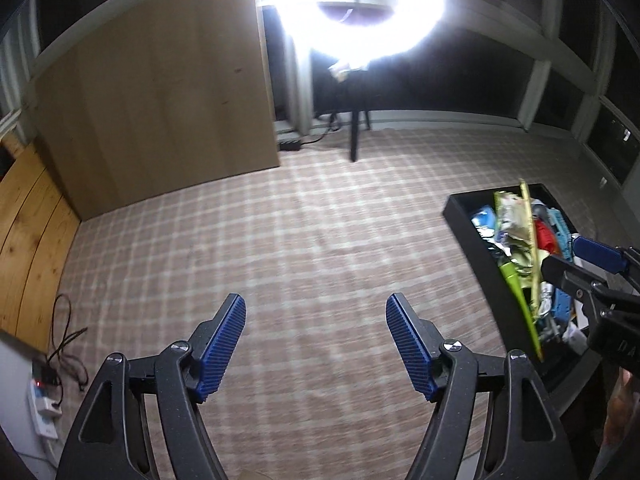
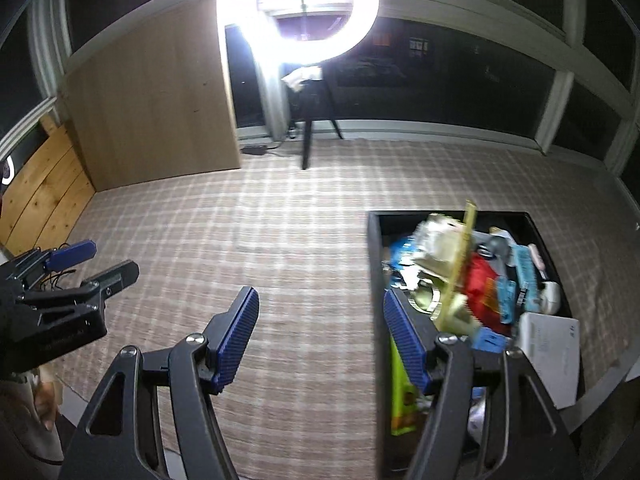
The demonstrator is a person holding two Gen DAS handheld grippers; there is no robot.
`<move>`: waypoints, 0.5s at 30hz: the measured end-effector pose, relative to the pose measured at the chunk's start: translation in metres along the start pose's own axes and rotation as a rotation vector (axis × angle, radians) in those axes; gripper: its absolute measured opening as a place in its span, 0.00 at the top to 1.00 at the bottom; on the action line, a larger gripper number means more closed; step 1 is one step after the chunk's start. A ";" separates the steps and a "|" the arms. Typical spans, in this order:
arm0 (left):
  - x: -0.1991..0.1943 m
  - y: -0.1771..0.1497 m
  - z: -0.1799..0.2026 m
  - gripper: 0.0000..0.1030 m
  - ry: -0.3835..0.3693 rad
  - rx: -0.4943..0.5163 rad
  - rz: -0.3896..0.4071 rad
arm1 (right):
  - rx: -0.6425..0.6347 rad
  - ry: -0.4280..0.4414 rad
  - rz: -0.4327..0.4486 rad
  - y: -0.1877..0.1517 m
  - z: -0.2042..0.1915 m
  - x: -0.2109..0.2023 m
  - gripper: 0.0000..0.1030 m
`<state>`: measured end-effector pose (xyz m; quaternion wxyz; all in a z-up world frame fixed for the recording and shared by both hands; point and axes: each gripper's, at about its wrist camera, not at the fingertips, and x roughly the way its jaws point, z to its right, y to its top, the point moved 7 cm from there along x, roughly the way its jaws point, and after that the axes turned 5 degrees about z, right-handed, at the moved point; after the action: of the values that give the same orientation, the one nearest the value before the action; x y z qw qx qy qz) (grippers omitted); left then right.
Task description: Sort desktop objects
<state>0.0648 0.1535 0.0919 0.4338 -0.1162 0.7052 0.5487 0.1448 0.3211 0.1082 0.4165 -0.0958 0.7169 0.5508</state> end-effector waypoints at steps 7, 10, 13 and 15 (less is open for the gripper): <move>-0.003 -0.015 -0.043 0.29 0.042 -0.043 -0.006 | -0.033 0.013 0.013 0.003 -0.044 0.008 0.38; -0.004 -0.023 -0.059 0.28 0.052 -0.055 -0.007 | -0.044 0.025 0.010 0.002 -0.063 0.012 0.38; -0.003 -0.031 -0.074 0.28 0.061 -0.069 -0.014 | -0.054 0.035 0.003 0.000 -0.080 0.017 0.38; -0.003 -0.036 -0.084 0.28 0.065 -0.079 -0.020 | -0.062 0.041 -0.001 -0.002 -0.090 0.020 0.38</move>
<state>0.0493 0.0660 0.0712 0.4111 -0.1581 0.6954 0.5678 0.0890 0.2488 0.0970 0.3987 -0.1203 0.7081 0.5703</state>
